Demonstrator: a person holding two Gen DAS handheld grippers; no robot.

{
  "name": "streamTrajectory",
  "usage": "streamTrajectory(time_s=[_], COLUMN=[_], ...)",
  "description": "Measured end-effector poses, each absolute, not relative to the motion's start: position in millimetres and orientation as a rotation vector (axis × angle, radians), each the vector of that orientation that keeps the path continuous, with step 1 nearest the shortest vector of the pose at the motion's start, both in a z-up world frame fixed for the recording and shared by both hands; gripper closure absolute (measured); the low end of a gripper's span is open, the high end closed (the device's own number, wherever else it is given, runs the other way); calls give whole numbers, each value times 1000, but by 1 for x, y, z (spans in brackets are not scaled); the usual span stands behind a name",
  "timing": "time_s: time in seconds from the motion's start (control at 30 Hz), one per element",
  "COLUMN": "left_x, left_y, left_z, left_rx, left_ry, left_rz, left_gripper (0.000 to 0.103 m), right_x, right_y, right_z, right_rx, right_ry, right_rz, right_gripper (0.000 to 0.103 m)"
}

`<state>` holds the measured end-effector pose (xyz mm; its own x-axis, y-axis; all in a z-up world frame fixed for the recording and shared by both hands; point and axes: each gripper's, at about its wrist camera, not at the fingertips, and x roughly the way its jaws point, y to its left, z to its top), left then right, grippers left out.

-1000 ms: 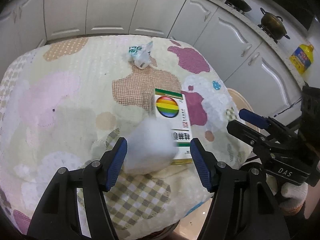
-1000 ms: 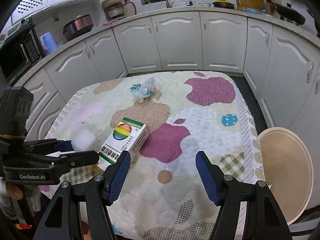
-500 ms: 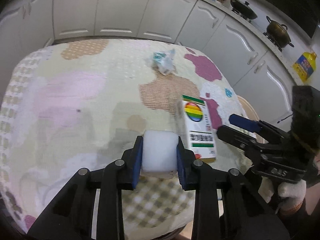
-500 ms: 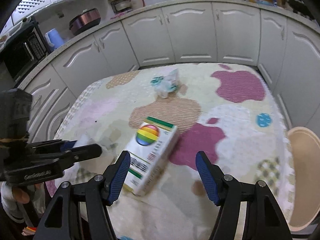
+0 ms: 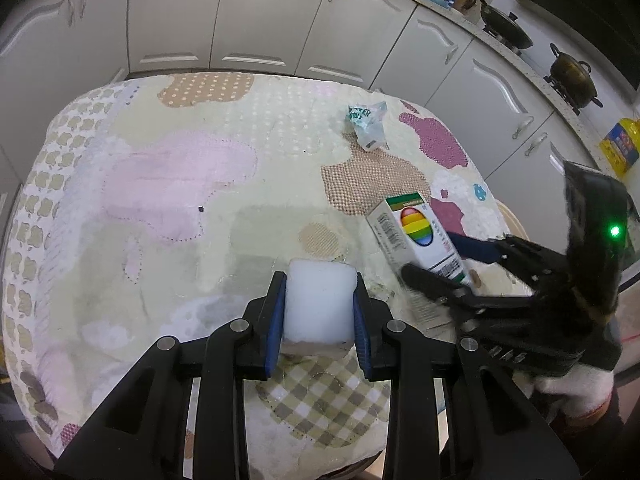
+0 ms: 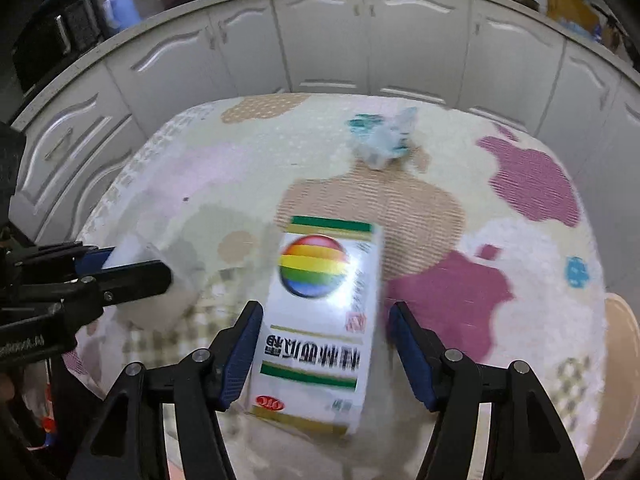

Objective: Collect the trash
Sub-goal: 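Grasp the small white foam block with the left gripper while the right grasps the rainbow medicine box, then carry the foam block and medicine box over the beige bin with both grippers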

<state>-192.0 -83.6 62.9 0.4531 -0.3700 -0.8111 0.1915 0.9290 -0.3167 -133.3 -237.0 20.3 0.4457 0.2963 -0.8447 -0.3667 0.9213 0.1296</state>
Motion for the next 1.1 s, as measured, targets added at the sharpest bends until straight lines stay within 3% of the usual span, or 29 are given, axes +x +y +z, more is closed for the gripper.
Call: streamTrajectory(time_s=[0.13, 0.17, 0.23, 1.1], left_x=[-190, -190, -190, -209], left_y=[-88, -88, -89, -126], left_z=[61, 61, 61, 100], left_rx=[-180, -175, -167, -82], left_ry=[1044, 1043, 1039, 925], left_rz=[-351, -350, -347, -339], left_gripper=[75, 75, 75, 76], right_x=[-132, -133, -137, -183], right_y=[-248, -247, -245, -288], right_z=[23, 22, 21, 76], right_rx=[-3, -7, -1, 49], right_ry=[1031, 1030, 1016, 835], right_rz=[431, 433, 447, 448], right_gripper=[41, 52, 53, 54])
